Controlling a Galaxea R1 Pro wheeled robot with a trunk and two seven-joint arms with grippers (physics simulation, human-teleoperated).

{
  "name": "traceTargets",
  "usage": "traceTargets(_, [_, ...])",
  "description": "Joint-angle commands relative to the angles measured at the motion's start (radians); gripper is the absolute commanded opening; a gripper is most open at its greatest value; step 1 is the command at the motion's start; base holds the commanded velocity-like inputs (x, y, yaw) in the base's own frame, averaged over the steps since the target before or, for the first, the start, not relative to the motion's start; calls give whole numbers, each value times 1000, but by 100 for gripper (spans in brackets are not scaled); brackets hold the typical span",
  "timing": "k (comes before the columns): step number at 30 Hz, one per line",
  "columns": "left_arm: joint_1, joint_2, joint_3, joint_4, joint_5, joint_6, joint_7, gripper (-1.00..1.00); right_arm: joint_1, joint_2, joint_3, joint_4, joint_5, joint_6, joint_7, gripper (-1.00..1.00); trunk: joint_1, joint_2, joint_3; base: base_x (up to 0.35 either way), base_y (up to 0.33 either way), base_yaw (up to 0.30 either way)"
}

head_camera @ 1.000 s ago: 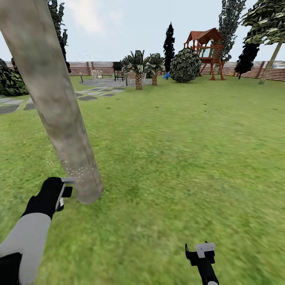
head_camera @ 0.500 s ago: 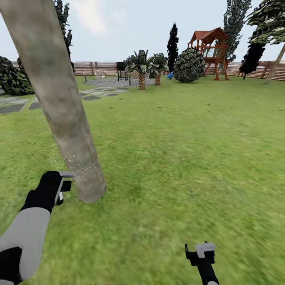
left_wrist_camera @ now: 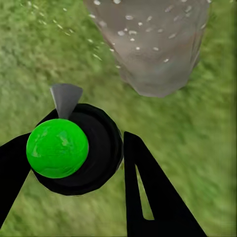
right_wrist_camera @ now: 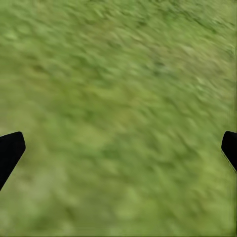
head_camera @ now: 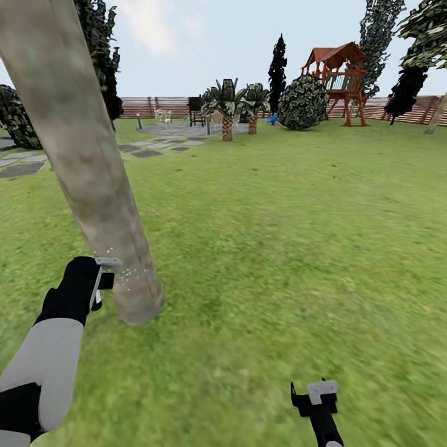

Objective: In the garden, pick up the pesticide atomizer on the floor and spray pesticide onto both trees until each tree trunk is fully covered.

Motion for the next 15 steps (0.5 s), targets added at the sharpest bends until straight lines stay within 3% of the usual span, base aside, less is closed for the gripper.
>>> traceTargets(1, [-1,0,2,-1,-8,4,-6,-100,0,0,9,0,-5,-1,-4,100,0,0,-1,243,-181,0])
traceTargets(5, [-1,1,4,-1,-9,2,-5,-100,0,0,9,0,-5,-1,-4,100,0,0,-1,120,-239,0])
traceTargets(15, [-1,1,3,-1,-9,2,-5,-100,0,0,9,0,-5,-1,-4,100,0,0,-1,3,-273,0])
